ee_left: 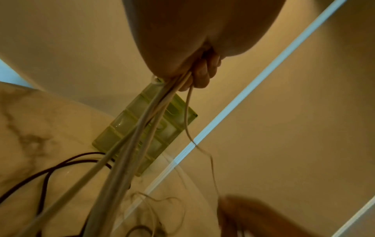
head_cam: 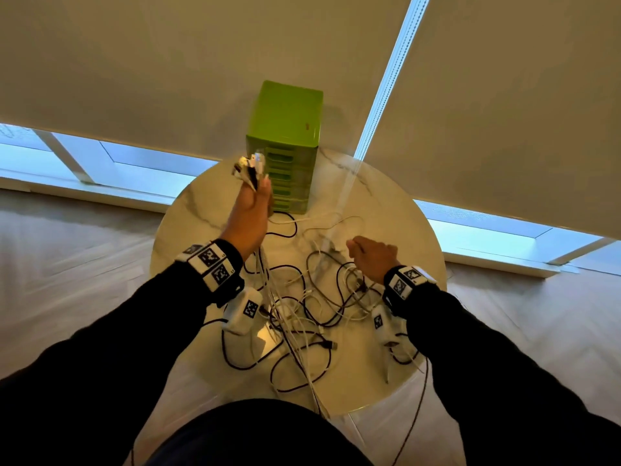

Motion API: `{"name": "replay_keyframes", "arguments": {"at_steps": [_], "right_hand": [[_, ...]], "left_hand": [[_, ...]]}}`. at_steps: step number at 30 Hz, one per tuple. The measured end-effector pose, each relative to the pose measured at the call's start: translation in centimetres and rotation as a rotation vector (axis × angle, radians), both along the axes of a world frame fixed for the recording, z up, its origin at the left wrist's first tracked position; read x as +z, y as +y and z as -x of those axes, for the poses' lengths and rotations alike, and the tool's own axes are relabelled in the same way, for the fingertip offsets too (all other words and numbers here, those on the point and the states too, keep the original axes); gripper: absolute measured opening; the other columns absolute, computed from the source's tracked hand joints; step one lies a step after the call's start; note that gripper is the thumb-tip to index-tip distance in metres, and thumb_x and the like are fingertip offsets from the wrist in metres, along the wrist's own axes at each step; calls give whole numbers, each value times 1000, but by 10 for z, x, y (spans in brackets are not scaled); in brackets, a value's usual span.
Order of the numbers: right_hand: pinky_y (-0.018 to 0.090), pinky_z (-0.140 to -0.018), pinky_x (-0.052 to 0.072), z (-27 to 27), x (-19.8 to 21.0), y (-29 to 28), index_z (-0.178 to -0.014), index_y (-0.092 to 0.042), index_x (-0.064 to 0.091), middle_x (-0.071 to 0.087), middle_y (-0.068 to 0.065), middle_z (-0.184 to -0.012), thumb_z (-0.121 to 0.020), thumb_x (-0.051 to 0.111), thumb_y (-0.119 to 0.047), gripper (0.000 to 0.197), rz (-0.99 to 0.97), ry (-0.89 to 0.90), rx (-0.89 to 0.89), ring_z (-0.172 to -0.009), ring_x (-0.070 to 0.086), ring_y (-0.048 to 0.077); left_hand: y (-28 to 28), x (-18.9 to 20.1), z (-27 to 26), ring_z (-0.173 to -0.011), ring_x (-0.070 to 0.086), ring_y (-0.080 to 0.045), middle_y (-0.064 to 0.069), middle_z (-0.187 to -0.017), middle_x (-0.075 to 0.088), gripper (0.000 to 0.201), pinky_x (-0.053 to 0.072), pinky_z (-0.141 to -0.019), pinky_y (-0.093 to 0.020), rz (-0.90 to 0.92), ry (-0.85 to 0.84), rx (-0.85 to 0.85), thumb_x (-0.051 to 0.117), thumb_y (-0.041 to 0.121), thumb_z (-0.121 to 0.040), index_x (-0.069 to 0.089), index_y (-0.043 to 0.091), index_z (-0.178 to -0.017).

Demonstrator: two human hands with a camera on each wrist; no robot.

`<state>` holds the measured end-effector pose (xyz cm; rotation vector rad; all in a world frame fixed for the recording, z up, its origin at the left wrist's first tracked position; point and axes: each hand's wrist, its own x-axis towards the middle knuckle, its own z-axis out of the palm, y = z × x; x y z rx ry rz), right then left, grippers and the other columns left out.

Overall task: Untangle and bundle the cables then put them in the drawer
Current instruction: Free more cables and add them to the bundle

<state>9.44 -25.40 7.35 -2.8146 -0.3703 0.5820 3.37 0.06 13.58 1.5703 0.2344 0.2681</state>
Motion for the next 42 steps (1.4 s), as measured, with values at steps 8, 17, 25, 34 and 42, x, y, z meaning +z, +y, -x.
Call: {"name": "replay_keyframes", "arguments": {"at_steps": [8, 17, 25, 34, 42], "right_hand": [[26, -70, 50, 1, 47, 61, -86, -18, 58, 63, -2, -63, -107, 39, -39, 35, -702, 59, 25, -71, 70, 20], [25, -71, 52, 10, 64, 34, -93, -12, 58, 62, 8, -61, -108, 39, -38, 35, -600, 241, 165, -59, 68, 20], [29, -62, 55, 10, 60, -55, -115, -12, 54, 67, 6, -70, -104, 38, -17, 20, -386, 186, -167, -57, 66, 24], [42, -67, 56, 82, 34, -163, -133, -25, 47, 62, 16, -91, -93, 61, -3, 48, -633, 171, -471, -72, 75, 32], [32, -68, 56, 148, 27, -217, -82, -10, 57, 72, 9, -71, -90, 73, -18, 19, -531, 177, -543, -71, 74, 26]], "left_hand": [[-35, -20, 5, -90, 55, 0, 12, -107, 55, 28, 43, -87, -31, -257, 79, -180, 47, 28, -105, 44, 18, -131], [-43, -19, -18, -68, 50, 0, 20, -71, 55, 12, 40, -71, -31, -153, 82, -209, 56, 36, -101, 59, 26, -95], [-101, 10, -23, -54, 37, -5, 11, -65, 39, 12, 35, -53, -18, 225, 152, -256, 51, 26, -104, 55, 15, -108], [-174, 12, -11, -52, 30, -9, 4, -66, 38, 15, 27, -47, -18, 340, 218, -579, 48, 20, -105, 48, 17, -90], [-241, -4, 11, -65, 46, -9, 5, -77, 51, 15, 41, -63, -23, 107, 292, -617, 49, 31, -105, 53, 26, -91]]}}
